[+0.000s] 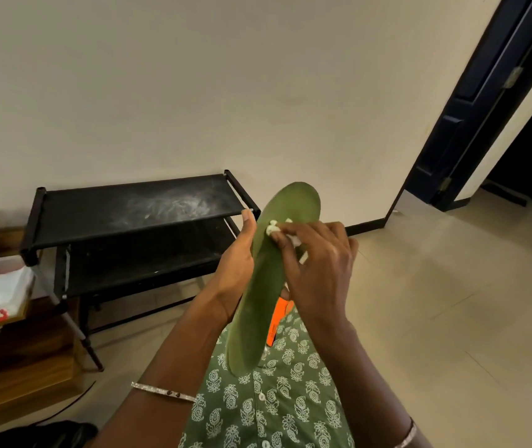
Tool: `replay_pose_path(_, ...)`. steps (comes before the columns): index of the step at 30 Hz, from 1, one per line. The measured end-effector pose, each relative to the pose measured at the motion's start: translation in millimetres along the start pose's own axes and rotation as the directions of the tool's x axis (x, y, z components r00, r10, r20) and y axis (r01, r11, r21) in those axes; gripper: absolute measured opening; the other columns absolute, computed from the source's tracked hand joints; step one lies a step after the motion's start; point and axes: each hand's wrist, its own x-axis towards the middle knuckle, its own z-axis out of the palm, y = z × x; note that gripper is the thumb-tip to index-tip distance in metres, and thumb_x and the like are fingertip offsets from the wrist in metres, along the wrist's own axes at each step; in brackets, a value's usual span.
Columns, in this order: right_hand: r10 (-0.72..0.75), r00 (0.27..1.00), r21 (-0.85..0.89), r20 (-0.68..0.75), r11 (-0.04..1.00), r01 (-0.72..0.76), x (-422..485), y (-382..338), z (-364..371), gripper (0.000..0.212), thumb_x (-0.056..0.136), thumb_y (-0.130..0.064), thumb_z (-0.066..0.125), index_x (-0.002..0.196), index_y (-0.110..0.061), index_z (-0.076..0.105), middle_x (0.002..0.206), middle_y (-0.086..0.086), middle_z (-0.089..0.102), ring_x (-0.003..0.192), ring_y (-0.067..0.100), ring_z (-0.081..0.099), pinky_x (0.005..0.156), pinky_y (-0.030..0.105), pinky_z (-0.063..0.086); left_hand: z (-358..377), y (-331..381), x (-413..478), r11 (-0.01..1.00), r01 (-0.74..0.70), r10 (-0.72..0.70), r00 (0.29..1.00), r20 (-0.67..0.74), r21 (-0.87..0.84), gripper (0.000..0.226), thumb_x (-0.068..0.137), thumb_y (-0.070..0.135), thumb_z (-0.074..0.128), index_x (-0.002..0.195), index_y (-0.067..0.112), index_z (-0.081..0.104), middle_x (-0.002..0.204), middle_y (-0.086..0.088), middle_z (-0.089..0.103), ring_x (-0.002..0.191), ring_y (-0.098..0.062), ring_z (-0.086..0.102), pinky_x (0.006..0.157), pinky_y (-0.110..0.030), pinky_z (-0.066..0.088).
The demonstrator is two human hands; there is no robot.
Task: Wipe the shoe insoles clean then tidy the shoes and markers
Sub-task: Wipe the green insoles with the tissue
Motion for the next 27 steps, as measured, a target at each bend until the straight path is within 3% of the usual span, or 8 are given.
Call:
replay_pose_path(2,0.038,0.999,0.012,-0.014,0.999,-0.038,8.4,-0.2,0.7,0.011,0.086,-0.03,0.075,0.096,-0.025,0.075,0.092,-0.011,0.072,0.089,0.017,0.057,0.078,0.038,0.041,1.9,-1.5,-0.7,0.998,-0.013,0.014,1.0,-0.01,0.06,0.071,0.098,0.066,0.025,0.124,0.014,0.067,0.103,-0.012,0.076,0.086,-0.029,0.073,0.08,-0.049,0.057)
replay_pose_path(4,0.041,0.999,0.051,-0.012,0.998,-0.041,8.1,-3.2,0.2,0.011,0.087,-0.028,0.074,0.097,-0.024,0.075,0.092,-0.011,0.072,0.089,0.015,0.057,0.079,0.039,0.042,1.5,-1.3,-1.0,0.997,-0.035,0.037,0.999,-0.021,0.068,0.069,0.1,0.063,0.025,0.118,0.014,0.07,0.103,-0.013,0.076,0.087,-0.024,0.073,0.078,-0.043,0.058)
replay_pose_path(6,0.016,1.0,0.085,0.016,0.996,-0.017,-1.1,-8.6,-0.9,0.01,0.089,-0.025,0.072,0.099,-0.023,0.075,0.092,-0.01,0.071,0.087,0.013,0.055,0.079,0.038,0.042,-0.2,0.4,-0.9,0.997,-0.052,0.054,0.998,-0.037,0.052,0.068,0.1,0.062,0.029,0.115,0.01,0.071,0.103,-0.013,0.075,0.096,-0.021,0.072,0.087,-0.034,0.055)
replay_pose_path(11,-0.044,0.999,0.09,0.032,0.995,0.041,-27.7,-21.6,0.4,0.013,0.091,-0.022,0.07,0.103,-0.02,0.073,0.092,-0.006,0.067,0.089,0.011,0.053,0.082,0.029,0.036,-4.5,2.5,-0.6,0.999,-0.029,0.03,0.998,-0.058,0.016,0.073,0.098,0.065,0.033,0.126,0.006,0.066,0.12,-0.016,0.071,0.116,-0.027,0.066,0.109,-0.044,0.045)
replay_pose_path(19,0.001,0.999,-0.004,-0.04,1.0,-0.001,14.6,-7.3,3.1,0.011,0.091,-0.023,0.069,0.098,-0.018,0.075,0.091,-0.001,0.067,0.088,0.021,0.057,0.079,0.033,0.038,4.4,-1.3,-2.5,0.999,-0.045,0.045,0.999,-0.015,-0.009,0.058,0.104,0.051,0.034,0.125,0.009,0.067,0.112,-0.015,0.073,0.104,-0.025,0.071,0.091,-0.035,0.056)
replay_pose_path(22,-0.006,1.0,-0.007,-0.017,1.0,0.006,5.0,-12.8,2.9,0.012,0.092,-0.022,0.067,0.099,-0.017,0.075,0.091,-0.001,0.065,0.088,0.019,0.055,0.079,0.032,0.037,4.2,-1.9,-3.4,0.998,-0.031,0.031,1.0,0.005,-0.054,0.056,0.105,0.048,0.034,0.121,0.005,0.067,0.096,-0.012,0.075,0.089,-0.019,0.074,0.077,-0.027,0.059)
replay_pose_path(27,-0.077,0.997,-0.014,0.009,0.997,0.077,-19.2,-23.6,-0.2,0.012,0.091,-0.019,0.068,0.099,-0.015,0.076,0.091,-0.001,0.064,0.088,0.019,0.054,0.079,0.035,0.041,2.7,-0.7,-3.1,0.995,0.003,-0.001,1.0,0.021,-0.101,0.065,0.104,0.052,0.034,0.127,-0.001,0.063,0.117,-0.02,0.069,0.107,-0.026,0.068,0.095,-0.035,0.056)
